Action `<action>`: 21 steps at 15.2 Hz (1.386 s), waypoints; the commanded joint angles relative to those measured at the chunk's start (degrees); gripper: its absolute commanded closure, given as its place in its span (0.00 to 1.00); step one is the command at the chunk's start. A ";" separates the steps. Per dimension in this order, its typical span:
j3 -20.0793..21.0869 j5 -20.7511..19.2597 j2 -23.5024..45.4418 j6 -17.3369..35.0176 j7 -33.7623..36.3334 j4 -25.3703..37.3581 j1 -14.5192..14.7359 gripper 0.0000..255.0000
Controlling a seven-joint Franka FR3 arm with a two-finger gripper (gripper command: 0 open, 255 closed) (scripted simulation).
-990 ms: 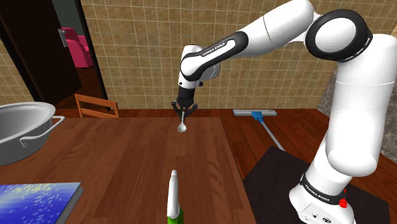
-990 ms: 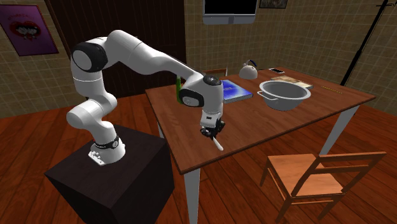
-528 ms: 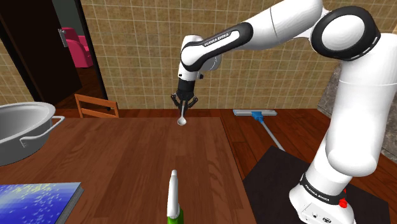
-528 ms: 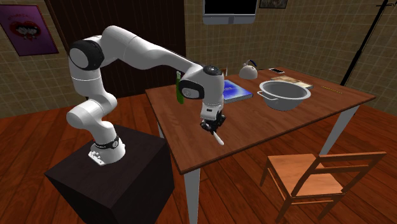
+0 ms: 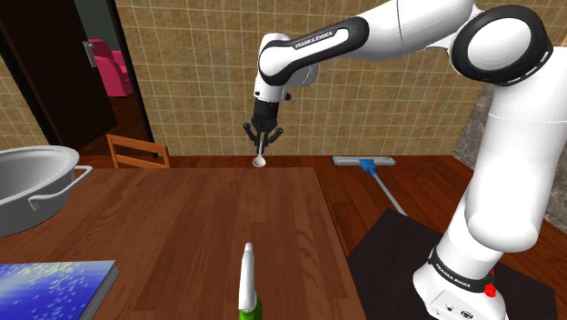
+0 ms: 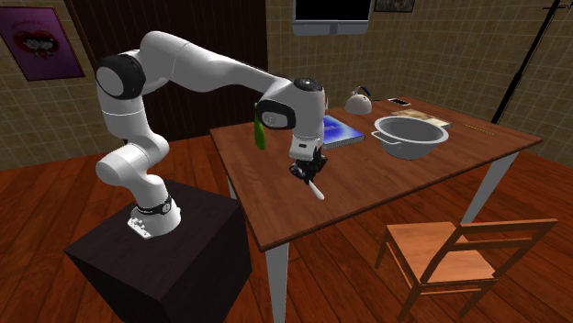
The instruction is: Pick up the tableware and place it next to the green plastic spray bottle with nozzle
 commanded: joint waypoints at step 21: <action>-0.11 -0.79 -1.40 -16.41 3.02 15.23 -0.21 1.00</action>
